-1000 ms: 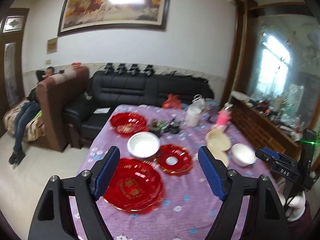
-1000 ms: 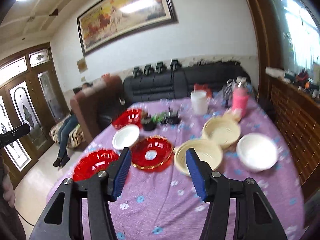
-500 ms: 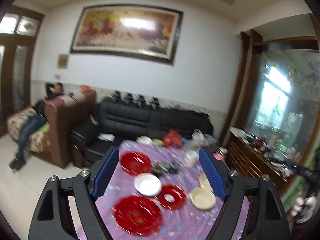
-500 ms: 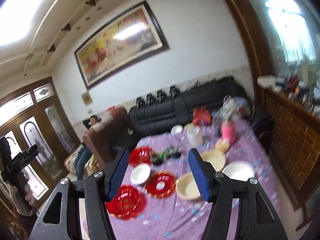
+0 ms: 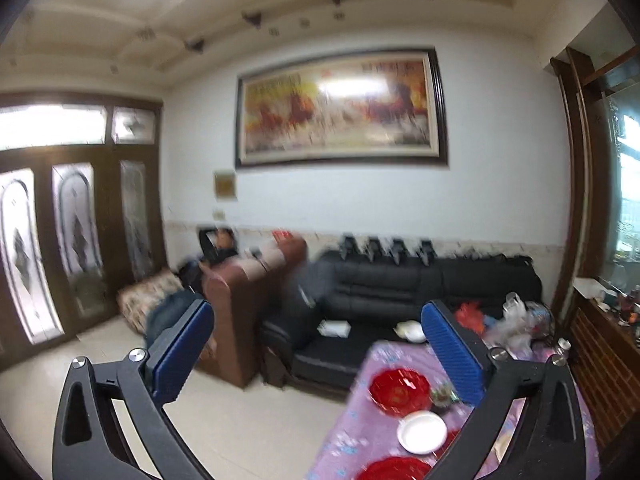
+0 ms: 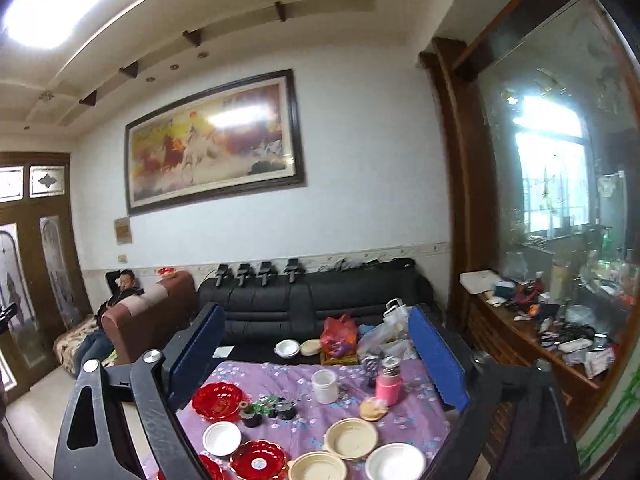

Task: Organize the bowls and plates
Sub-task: 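Move the right gripper to the gold-rimmed red plate with the sticker, then close the right gripper on the rim of the stickered red plate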

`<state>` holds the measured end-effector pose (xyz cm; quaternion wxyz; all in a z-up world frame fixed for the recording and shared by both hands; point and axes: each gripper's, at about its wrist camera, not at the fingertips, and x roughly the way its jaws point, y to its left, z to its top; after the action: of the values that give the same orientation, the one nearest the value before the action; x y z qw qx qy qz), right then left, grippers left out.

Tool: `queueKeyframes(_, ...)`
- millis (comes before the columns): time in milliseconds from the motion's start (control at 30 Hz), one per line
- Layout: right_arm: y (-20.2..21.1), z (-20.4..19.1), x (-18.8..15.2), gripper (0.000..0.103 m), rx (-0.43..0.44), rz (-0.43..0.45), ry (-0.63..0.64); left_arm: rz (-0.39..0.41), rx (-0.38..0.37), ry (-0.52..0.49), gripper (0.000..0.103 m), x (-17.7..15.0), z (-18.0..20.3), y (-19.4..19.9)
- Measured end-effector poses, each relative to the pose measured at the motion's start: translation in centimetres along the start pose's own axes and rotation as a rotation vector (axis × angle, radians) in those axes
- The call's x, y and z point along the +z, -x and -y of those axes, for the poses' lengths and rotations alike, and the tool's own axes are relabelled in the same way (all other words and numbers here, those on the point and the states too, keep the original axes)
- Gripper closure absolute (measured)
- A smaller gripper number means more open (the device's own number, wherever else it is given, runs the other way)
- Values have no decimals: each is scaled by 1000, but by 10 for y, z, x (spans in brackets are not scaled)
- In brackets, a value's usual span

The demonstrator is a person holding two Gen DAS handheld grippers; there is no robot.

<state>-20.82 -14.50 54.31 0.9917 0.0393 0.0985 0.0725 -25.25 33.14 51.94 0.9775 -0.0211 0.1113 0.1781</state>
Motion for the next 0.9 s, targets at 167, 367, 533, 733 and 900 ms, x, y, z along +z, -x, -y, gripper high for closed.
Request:
queueKeyframes(167,-117,-36,-95,5,103,-239,50,-182,-125,-28,0,-81,25,-91)
queueKeyframes(367,-239,-71,-224,5,188,-496,49,-446,-318,121,0,-186,39,-207)
queueKeyframes(533,-334,-92,-314,23,203,-716,21,-619,-316,136,0,-260,72,-293)
queueKeyframes(733,-397,-114,-362,28,207,-824,11,-797,-317,56,21,-324,117,-361)
queueKeyframes(900,-438,-132,-386,30,231,-872,4,-909,-321,64,30,-357,138,-409)
